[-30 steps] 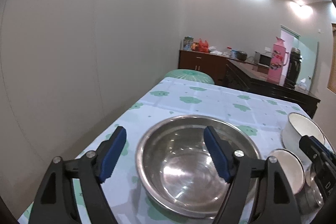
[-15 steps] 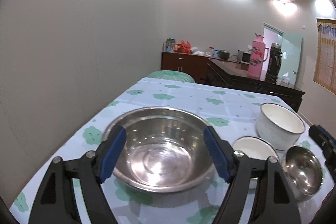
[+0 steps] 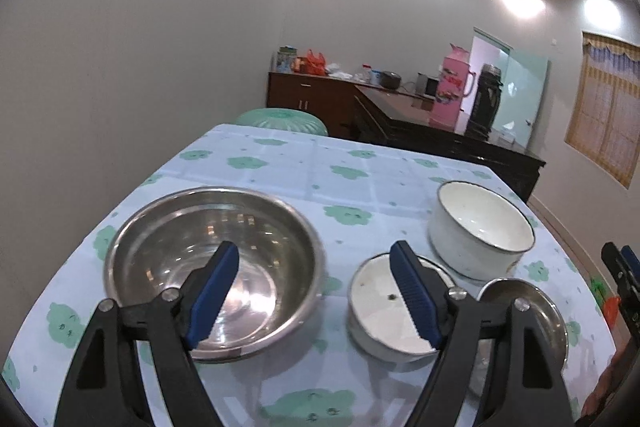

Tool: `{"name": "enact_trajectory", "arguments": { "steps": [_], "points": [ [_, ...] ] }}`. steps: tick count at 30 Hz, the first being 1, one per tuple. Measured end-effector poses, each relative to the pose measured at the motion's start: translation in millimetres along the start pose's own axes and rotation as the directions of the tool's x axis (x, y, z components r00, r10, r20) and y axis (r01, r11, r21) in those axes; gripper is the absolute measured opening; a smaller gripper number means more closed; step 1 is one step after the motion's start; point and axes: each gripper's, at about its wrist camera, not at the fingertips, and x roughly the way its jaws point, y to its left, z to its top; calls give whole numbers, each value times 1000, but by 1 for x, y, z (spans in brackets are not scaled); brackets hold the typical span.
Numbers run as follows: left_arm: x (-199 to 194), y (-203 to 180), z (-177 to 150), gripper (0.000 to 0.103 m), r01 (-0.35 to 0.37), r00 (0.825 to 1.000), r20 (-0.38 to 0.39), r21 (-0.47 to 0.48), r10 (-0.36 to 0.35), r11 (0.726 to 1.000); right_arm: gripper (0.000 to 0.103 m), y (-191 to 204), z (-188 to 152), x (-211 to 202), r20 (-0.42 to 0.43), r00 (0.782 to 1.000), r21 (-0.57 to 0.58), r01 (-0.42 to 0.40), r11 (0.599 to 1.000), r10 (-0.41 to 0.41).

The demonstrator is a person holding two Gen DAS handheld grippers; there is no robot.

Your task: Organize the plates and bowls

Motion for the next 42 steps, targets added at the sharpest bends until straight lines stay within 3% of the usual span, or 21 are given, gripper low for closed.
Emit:
{"name": "enact_trajectory", "arguments": {
  "steps": [3, 8, 12, 15, 17, 19, 21, 24, 28, 33, 37, 42],
  "points": [
    [1, -10, 8, 79, 20, 1000, -9, 30, -20, 999, 72, -17, 1, 6, -20, 1000, 2, 11, 1000, -11],
    [5, 4, 28, 79, 34, 999, -15, -75, -36, 997, 70, -37, 4, 12, -31, 1000, 2, 1, 1000, -1],
    [22, 2, 39, 78, 32, 996, -82, -100, -40, 994, 70, -48, 11, 23, -54, 998, 15, -26, 1000, 27],
    [38, -11, 46, 77, 73, 987, -139, -80, -84, 994, 65, -54, 20, 38, -89, 993, 32, -70, 997, 73],
    [50, -22, 49, 77, 95, 977, -185, -60, -104, 994, 58, -54, 25, 49, -111, 991, 11, -73, 997, 73],
    [64, -34, 53, 70, 127, 960, -246, -41, -133, 991, 54, -55, 29, 64, -143, 985, 12, -95, 995, 95],
    [77, -41, 58, 63, 164, 937, -304, -55, -173, 985, 40, -56, 33, 82, -194, 972, 37, -125, 991, 130],
    [96, -51, 64, 57, 188, 907, -368, -84, -206, 979, 40, -63, 37, 105, -238, 952, 133, -166, 977, 194],
    [109, -66, 72, 51, 198, 897, -394, -52, -202, 979, 40, -68, 41, 135, -288, 909, 268, -226, 936, 302],
    [130, -84, 82, 33, 221, 862, -457, -53, -220, 974, 40, -59, 52, 167, -333, 864, 324, -272, 906, 378],
    [142, -94, 85, 30, 218, 858, -471, -31, -207, 975, 40, -59, 47, 174, -315, 881, 313, -255, 915, 354],
    [165, -103, 76, 29, 194, 832, -523, -37, -185, 980, 38, -66, 23, 189, -384, 846, 348, -237, 907, 369]
  ]
}}
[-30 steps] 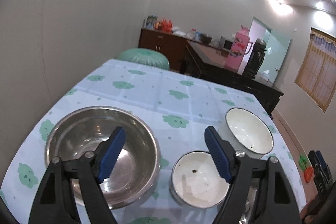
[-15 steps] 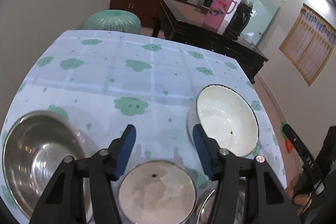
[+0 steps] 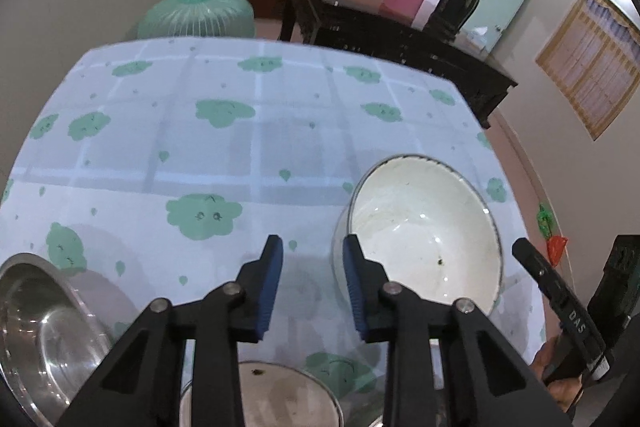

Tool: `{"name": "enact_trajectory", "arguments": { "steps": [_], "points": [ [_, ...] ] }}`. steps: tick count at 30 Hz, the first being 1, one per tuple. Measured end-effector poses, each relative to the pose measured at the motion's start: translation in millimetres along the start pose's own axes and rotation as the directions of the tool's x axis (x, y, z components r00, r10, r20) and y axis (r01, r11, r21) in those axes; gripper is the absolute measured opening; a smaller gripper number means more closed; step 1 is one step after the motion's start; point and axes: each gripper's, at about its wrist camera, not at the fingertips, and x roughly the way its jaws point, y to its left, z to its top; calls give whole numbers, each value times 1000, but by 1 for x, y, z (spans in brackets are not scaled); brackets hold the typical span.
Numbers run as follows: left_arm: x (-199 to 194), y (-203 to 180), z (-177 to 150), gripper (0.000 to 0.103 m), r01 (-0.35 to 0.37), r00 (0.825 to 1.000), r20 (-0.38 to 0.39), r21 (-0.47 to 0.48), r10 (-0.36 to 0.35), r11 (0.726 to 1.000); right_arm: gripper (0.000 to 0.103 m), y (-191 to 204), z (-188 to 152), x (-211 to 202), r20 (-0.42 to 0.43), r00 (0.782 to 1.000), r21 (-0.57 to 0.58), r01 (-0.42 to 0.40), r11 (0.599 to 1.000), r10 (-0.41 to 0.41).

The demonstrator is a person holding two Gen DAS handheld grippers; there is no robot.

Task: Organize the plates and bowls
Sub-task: 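Move both tools to the rim of the white cartoon-print enamel bowl, then close the left and right tools on the white enamel bowl rim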

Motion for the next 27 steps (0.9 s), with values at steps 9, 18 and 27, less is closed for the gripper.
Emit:
{"name": "enact_trajectory", "arguments": {
  "steps": [9, 18, 27],
  "points": [
    [24, -21, 9, 29, 7, 999, -40, 42, -5, 999, 38, -1, -6, 14, -39, 999, -14, -16, 1000, 16],
    [26, -21, 24, 30, -36, 994, -93, 139, 49, 990, 36, -2, -8, 23, -76, 997, -5, -24, 1000, 24],
    [45, -22, 21, 29, -31, 989, -141, 114, 47, 993, 21, 6, -8, 25, -92, 995, -21, -47, 999, 45]
  ]
}}
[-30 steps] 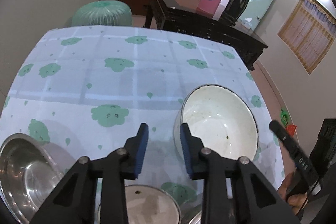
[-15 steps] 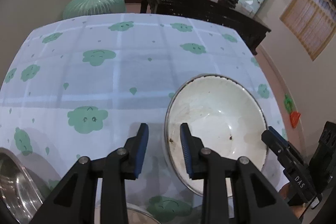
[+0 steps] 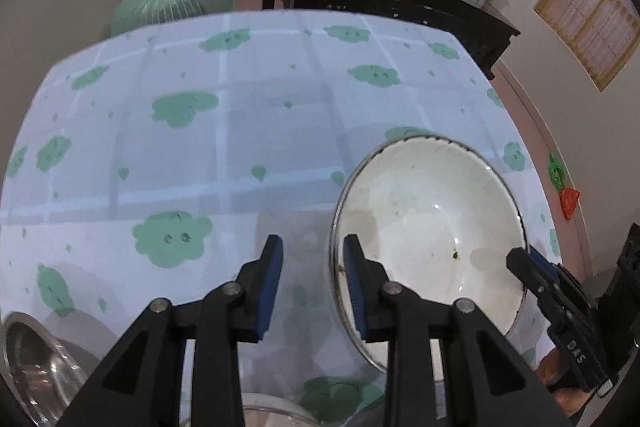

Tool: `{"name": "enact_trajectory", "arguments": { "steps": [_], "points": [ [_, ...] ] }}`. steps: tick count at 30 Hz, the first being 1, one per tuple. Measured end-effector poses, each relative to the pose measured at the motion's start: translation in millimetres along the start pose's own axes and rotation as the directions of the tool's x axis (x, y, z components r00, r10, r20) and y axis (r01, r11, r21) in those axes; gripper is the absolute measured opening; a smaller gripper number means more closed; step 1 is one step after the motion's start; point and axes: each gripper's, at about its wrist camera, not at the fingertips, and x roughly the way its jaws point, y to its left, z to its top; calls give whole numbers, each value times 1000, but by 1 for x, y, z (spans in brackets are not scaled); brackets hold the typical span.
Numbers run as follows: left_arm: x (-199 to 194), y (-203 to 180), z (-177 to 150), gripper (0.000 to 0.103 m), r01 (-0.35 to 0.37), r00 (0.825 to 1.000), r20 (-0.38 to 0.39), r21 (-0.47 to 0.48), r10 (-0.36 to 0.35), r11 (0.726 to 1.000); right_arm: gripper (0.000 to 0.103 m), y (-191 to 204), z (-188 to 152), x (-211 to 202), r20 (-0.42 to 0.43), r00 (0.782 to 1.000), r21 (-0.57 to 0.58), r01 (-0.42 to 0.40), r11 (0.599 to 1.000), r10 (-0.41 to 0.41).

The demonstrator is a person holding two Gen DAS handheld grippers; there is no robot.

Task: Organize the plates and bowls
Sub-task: 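Close the left and right tools on the white enamel bowl rim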

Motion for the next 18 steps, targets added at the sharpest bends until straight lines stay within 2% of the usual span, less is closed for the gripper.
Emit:
{"name": "enact_trajectory", "arguments": {
  "steps": [3, 7, 10, 18],
  "points": [
    [11, 0, -3, 28, 12, 1000, -25, -15, -13, 1000, 21, -1, -1, 0, 2, 1000, 5, -6, 1000, 6],
    [20, -7, -7, 15, 60, 997, -44, -17, -61, 998, 21, -2, -1, 0, 3, 1000, 5, -10, 1000, 10],
    [19, -10, -13, 11, 36, 999, -7, -23, -36, 999, 21, -3, 0, 1, 5, 1000, 8, -14, 1000, 14],
    [3, -8, -26, 11, 12, 998, 67, -45, -9, 999, 18, 4, -3, -1, 5, 1000, -22, 8, 1000, -7]
  ]
}}
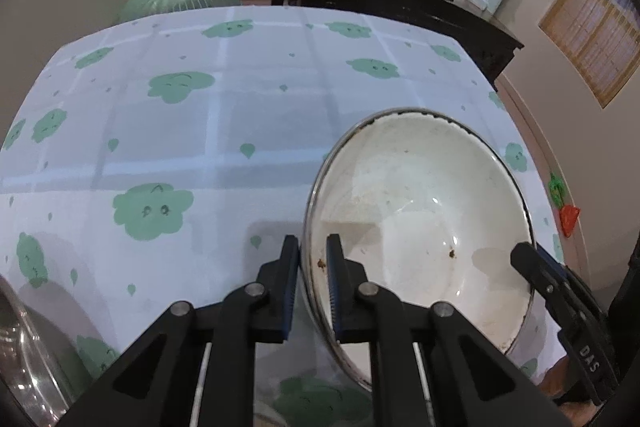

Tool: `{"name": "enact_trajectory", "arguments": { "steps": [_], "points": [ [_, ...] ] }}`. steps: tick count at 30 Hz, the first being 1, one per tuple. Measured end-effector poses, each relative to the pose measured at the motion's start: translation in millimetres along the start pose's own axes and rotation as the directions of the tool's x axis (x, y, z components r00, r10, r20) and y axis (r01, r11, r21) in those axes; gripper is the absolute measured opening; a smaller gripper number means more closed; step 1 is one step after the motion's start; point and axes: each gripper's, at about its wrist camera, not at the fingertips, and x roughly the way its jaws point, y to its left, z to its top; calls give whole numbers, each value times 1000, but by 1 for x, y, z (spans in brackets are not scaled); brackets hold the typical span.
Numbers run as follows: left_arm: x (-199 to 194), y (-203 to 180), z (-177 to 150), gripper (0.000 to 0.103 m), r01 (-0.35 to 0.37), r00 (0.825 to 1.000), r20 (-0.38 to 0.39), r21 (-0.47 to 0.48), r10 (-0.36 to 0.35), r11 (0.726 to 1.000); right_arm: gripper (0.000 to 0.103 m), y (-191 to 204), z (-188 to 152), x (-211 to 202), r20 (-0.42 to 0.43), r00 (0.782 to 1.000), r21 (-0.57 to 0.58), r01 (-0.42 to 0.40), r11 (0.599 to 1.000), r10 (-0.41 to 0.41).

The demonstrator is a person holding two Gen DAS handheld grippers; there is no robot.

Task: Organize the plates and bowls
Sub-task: 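Close the left and right tools on the white enamel bowl rim, then lift the white enamel bowl off the table with both tools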

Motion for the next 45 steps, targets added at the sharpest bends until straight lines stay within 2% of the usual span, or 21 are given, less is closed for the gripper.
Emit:
{"name": "enact_trajectory", "arguments": {
  "steps": [11, 18, 24, 30, 34, 40, 45],
  "points": [
    [-45, 6, -7, 11, 5, 998, 63, 16, -5, 1000, 18, 30, 8, -34, 90, 995, -70, -24, 997, 30],
    [-88, 28, -14, 11, -20, 993, 117, 13, 18, 1000, 18, 74, 11, -53, 126, 989, -123, -56, 991, 72],
    [-126, 66, -30, 11, -23, 989, 142, -22, 26, 999, 18, 128, 10, -65, 142, 984, -183, -78, 980, 105],
    [-165, 119, -51, 11, -78, 978, 187, -81, 92, 994, 18, 182, -7, -54, 108, 981, -198, -136, 971, 160],
    [-182, 157, -68, 11, -136, 969, 189, -117, 157, 984, 18, 214, -22, -39, 77, 975, -194, -190, 962, 208],
    [-181, 208, -90, 11, -191, 966, 139, -181, 217, 965, 18, 254, -50, -3, 10, 965, -170, -257, 951, 262],
    [-166, 234, -100, 11, -212, 969, 79, -205, 232, 955, 18, 276, -67, 17, -31, 965, -165, -262, 951, 260]
  ]
}}
